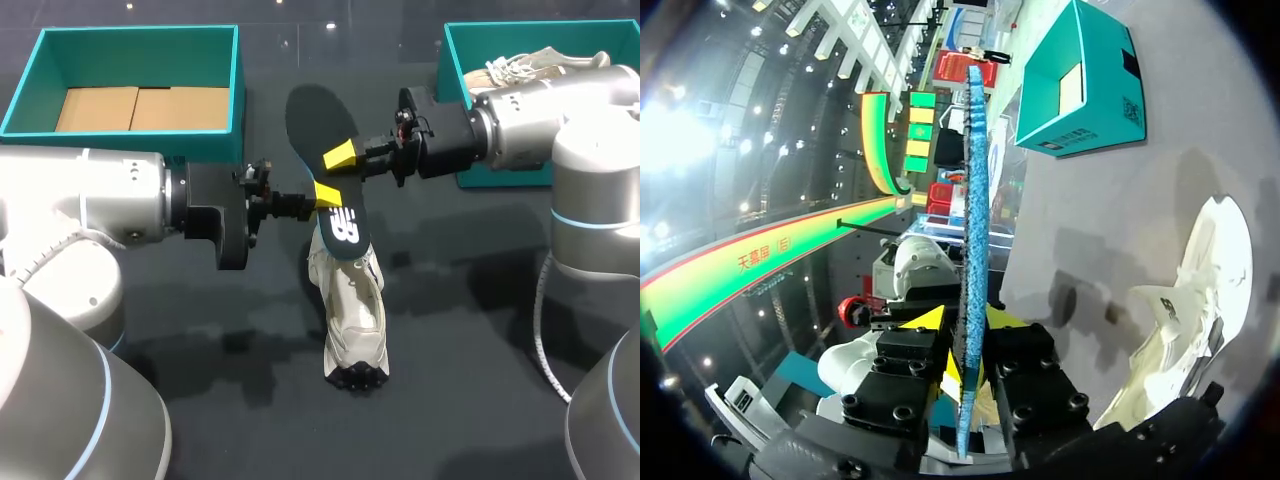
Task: Take the shoe out of the shoebox, open the shoe tongue, remove and reinsert the insole, then place the shoe into the shoebox
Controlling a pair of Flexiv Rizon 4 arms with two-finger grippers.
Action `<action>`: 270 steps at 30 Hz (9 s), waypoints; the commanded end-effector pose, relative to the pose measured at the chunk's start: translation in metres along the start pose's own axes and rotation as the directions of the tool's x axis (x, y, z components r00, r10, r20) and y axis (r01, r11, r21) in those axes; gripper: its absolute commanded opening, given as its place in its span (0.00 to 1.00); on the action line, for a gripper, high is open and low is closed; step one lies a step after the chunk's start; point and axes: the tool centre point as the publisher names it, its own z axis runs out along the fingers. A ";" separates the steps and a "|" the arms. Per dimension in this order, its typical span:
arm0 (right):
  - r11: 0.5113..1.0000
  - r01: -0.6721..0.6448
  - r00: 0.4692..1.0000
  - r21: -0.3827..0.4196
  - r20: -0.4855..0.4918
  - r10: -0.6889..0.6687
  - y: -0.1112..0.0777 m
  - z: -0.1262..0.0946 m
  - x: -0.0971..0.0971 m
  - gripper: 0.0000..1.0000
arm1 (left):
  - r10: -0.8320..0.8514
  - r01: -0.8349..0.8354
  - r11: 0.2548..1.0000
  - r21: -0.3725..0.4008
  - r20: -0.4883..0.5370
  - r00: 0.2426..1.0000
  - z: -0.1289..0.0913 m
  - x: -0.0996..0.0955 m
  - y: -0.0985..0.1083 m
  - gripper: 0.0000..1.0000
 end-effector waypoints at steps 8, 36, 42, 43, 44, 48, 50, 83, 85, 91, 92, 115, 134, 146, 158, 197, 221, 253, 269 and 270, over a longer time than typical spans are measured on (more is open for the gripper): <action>1.000 -0.002 1.000 -0.007 -0.011 0.002 0.000 0.000 -0.004 0.24 | 0.001 0.000 1.000 -0.029 0.019 1.000 0.001 -0.001 0.001 0.00; 1.000 -0.005 1.000 -0.020 -0.020 0.004 -0.006 0.000 -0.005 0.00 | -0.037 0.037 0.998 -0.046 0.003 0.999 -0.036 -0.005 -0.004 1.00; 0.998 -0.048 0.999 -0.046 -0.018 0.047 -0.013 -0.001 -0.016 0.00 | -0.090 0.085 0.995 -0.056 -0.104 0.991 -0.089 -0.007 0.006 1.00; 0.997 -0.059 0.998 -0.053 -0.019 0.058 -0.014 -0.001 -0.018 0.00 | -0.095 0.090 0.995 -0.047 -0.143 0.985 -0.097 -0.005 0.008 1.00; 0.996 -0.066 0.998 -0.057 -0.020 0.065 -0.015 -0.001 -0.021 0.00 | -0.095 0.087 0.995 -0.055 -0.167 0.981 -0.104 -0.004 0.010 1.00; 0.994 -0.089 0.996 -0.067 -0.029 0.087 -0.019 0.000 -0.028 0.00 | -0.089 0.097 0.995 0.016 -0.267 0.960 -0.126 -0.004 0.019 1.00; 0.992 -0.104 0.994 -0.068 -0.033 0.102 -0.021 0.001 -0.032 0.00 | 0.026 0.003 0.996 0.085 -0.345 0.938 -0.134 -0.008 0.026 1.00; 0.989 -0.129 0.991 -0.068 -0.027 0.128 -0.021 0.003 -0.036 0.00 | -0.026 0.093 0.995 0.021 -0.878 0.478 -0.096 -0.072 0.090 1.00; 0.989 -0.129 0.991 -0.068 -0.027 0.128 -0.021 0.003 -0.036 0.00 | -0.026 0.111 0.994 0.023 -0.906 0.423 -0.091 -0.072 0.095 1.00; 0.989 -0.129 0.991 -0.068 -0.027 0.128 -0.021 0.003 -0.036 0.00 | -0.033 0.189 0.982 0.031 -0.945 0.324 -0.075 -0.073 0.112 1.00; 0.989 -0.129 0.991 -0.068 -0.027 0.128 -0.021 0.003 -0.036 0.00 | -0.029 0.196 0.980 0.034 -0.950 0.310 -0.072 -0.073 0.114 1.00; 0.989 -0.129 0.991 -0.068 -0.027 0.128 -0.021 0.003 -0.036 0.00 | 0.024 0.258 0.965 0.042 -0.997 0.073 -0.022 -0.060 0.104 1.00; 0.989 -0.129 0.991 -0.068 -0.027 0.128 -0.021 0.003 -0.036 0.00 | -0.064 0.190 0.982 0.005 -0.932 0.356 -0.046 -0.054 0.096 1.00; 0.989 -0.129 0.991 -0.068 -0.027 0.128 -0.021 0.003 -0.036 0.00 | -0.186 0.169 0.980 -0.105 -0.781 0.596 -0.094 -0.057 0.081 1.00; 0.989 -0.129 0.991 -0.068 -0.027 0.128 -0.021 0.003 -0.036 0.00 | -0.264 0.170 0.964 -0.205 -0.664 0.700 -0.122 -0.046 0.044 1.00; 0.989 -0.129 0.991 -0.068 -0.027 0.128 -0.021 0.003 -0.036 0.00 | -0.181 0.186 0.982 -0.021 -0.356 0.917 -0.118 0.004 0.078 1.00; 0.989 -0.129 0.991 -0.068 -0.027 0.128 -0.021 0.003 -0.036 0.00 | -0.162 0.186 0.980 0.066 -0.266 0.950 -0.110 0.016 0.086 1.00; 0.970 -0.162 0.986 -0.183 -0.077 0.150 -0.033 0.038 -0.040 0.00 | -0.246 0.246 0.969 -0.005 -0.019 0.969 -0.051 0.053 0.064 0.83; 0.978 -0.160 0.984 -0.130 -0.093 0.149 -0.030 0.041 -0.038 0.00 | -0.243 0.244 0.969 -0.029 0.046 0.969 -0.035 0.054 0.054 0.50; 0.979 -0.160 0.985 -0.129 -0.092 0.149 -0.030 0.041 -0.038 0.00 | -0.244 0.246 0.969 -0.032 0.049 0.969 -0.033 0.053 0.054 0.49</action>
